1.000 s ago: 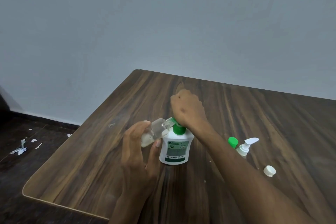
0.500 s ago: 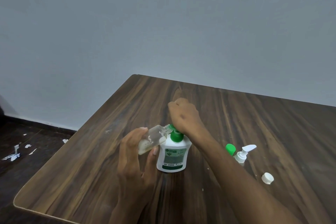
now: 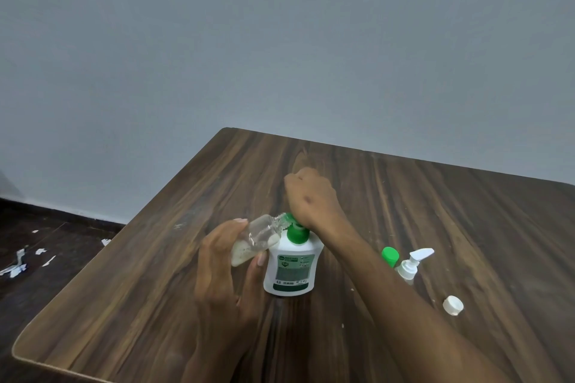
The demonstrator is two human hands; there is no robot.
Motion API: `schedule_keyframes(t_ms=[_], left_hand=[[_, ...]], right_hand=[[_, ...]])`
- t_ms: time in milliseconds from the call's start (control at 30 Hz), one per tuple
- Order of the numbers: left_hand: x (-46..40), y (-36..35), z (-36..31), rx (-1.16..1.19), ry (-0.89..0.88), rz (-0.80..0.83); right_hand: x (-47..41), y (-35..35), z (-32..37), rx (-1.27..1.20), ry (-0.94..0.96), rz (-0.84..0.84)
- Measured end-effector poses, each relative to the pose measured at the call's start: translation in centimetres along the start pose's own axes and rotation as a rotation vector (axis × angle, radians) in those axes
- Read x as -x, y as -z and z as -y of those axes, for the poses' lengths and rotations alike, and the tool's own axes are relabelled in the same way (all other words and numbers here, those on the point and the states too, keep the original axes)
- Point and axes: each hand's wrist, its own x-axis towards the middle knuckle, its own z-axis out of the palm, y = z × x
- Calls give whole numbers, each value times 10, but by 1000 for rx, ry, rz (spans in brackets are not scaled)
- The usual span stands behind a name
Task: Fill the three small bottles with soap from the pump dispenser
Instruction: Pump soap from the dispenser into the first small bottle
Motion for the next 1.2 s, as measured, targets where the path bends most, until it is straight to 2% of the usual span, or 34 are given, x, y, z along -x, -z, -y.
schedule_keyframes(t_ms=[1100,1200], left_hand=[[-3,2,-7,-11,1,-15],[-4,2,-9,-7,7,-14]], right_hand=[[5,6,5,27,67,-65],[6,5,3,7,22,-41]])
